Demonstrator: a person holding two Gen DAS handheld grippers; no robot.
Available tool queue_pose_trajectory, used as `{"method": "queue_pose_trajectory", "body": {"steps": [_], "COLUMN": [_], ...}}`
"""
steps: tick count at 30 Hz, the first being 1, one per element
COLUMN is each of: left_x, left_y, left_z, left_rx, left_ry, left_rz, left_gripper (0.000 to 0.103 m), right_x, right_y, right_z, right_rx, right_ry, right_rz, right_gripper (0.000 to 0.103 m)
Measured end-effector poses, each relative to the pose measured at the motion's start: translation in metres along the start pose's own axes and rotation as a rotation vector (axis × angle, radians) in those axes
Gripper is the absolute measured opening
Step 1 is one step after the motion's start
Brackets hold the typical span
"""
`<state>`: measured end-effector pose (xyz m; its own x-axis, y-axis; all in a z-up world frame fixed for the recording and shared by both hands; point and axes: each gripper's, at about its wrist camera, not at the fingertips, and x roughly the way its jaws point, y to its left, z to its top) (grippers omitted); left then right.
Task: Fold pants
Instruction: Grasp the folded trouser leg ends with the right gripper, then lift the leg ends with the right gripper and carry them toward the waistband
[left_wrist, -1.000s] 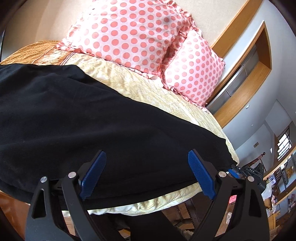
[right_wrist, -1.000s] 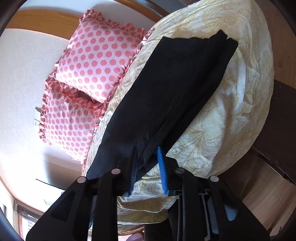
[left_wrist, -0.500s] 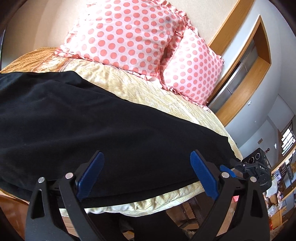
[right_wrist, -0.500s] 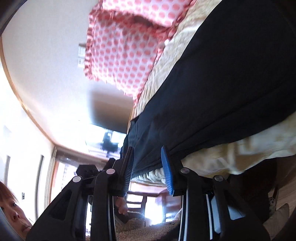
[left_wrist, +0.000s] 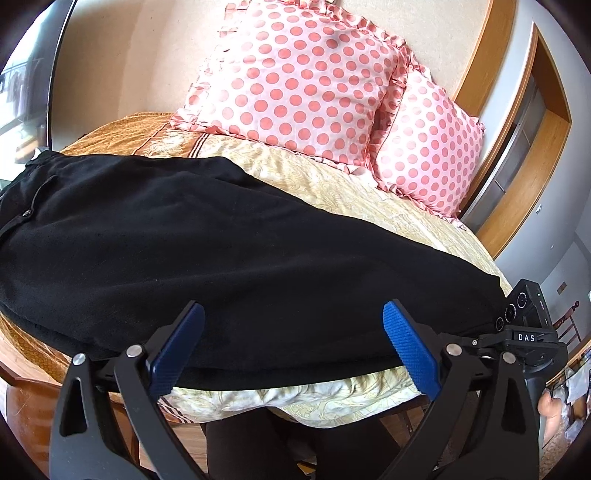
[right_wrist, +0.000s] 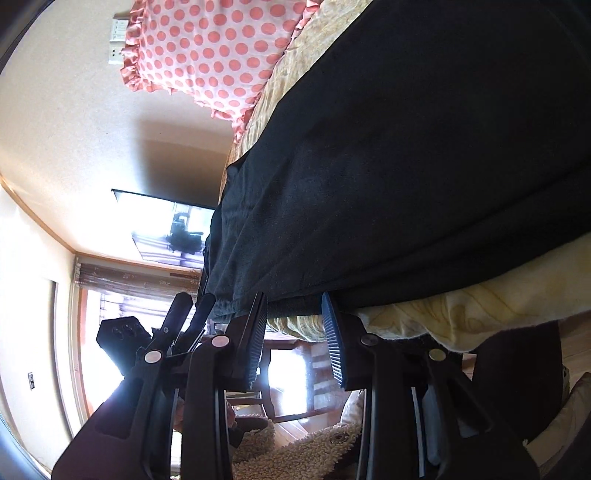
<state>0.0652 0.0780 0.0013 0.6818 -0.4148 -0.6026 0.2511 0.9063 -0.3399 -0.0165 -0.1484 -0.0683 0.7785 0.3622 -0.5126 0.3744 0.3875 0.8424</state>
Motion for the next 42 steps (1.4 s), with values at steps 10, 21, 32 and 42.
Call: {"method": "queue_pose_trajectory", "body": {"steps": [10, 21, 32, 42], "left_x": [-0.006, -0.007, 0.039, 0.063], "left_y": [0.004, -0.004, -0.055, -0.076], "left_z": [0.000, 0.002, 0.006, -0.007], "left_rx": [-0.008, 0.006, 0.087, 0.146], "left_ry": [-0.012, -0.022, 0.040, 0.100], "left_rz": [-0.020, -0.021, -0.101, -0.120], "left_gripper": [0.098, 0.098, 0.098, 0.098], "right_x": [0.004, -0.013, -0.072, -0.319], "right_y": [-0.004, -0.011, -0.006, -0.132], "right_z": [0.007, -0.019, -0.025, -0.016], "right_rx": [0.098, 0.025, -0.129, 0.362], "right_ry": [-0.094, -0.114, -0.197, -0.972], "right_rz": [0.001, 0.012, -0.171, -0.527], "right_gripper": [0.039, 0.003, 0.059, 0.059]}}
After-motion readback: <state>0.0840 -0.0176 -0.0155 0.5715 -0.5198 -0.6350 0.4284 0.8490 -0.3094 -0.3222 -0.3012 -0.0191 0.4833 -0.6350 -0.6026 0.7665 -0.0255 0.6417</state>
